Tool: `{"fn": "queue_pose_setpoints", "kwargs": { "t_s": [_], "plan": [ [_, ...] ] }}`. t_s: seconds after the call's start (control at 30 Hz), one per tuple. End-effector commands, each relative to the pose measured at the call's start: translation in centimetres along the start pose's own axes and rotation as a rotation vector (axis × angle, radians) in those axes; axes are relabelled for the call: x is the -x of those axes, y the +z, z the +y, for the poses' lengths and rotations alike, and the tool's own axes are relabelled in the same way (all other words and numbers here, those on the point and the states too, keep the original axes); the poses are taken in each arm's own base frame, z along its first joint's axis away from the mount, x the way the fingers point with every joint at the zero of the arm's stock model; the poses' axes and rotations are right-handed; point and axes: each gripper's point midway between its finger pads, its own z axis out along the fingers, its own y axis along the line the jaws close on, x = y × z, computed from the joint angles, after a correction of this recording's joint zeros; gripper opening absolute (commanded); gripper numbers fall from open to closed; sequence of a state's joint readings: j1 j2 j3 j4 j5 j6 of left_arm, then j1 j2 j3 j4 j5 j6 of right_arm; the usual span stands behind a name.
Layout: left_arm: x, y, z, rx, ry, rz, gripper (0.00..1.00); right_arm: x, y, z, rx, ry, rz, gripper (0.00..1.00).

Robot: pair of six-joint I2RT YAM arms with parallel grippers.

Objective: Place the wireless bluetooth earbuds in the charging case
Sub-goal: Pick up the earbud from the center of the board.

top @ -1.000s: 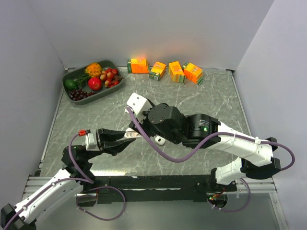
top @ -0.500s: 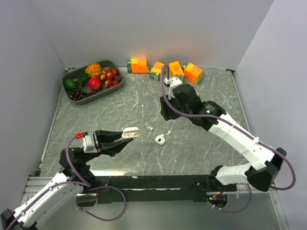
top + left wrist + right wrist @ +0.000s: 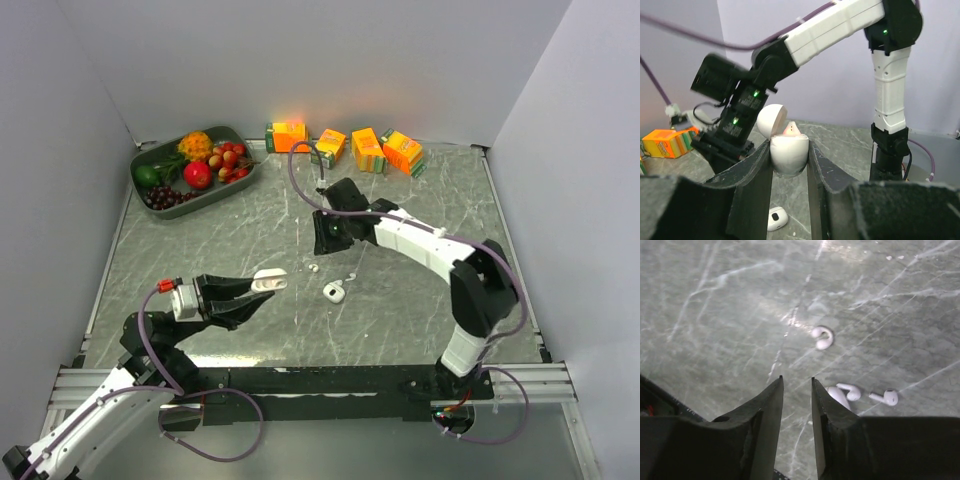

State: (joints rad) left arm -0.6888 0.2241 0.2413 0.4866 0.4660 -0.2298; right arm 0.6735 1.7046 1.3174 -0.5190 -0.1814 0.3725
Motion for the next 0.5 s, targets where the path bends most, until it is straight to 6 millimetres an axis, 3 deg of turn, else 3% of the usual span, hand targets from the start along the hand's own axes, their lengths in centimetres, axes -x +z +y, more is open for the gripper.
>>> {"fn": "queue_pose_setpoints", "kwargs": {
  "t_s": [0.0,0.2,0.47],
  "plan": [
    [1.5,-0.1,-0.1,0.005,0.021,-0.037,0.01,2.0,2.7,-0.7,-0.013,0.016,-0.021,0.35],
    [1.3,-0.3,-0.2,0.009,0.017,-0.033,0.01,1.5,6.0,-1.8,-0.050,0.007,0.044,0.34],
    [1.2,-0.8,-0.2,0.019,0.014,-0.035,0.01,0.1,7.6,-2.4,-0.049,0.020,0.095,0.33]
  ]
}}
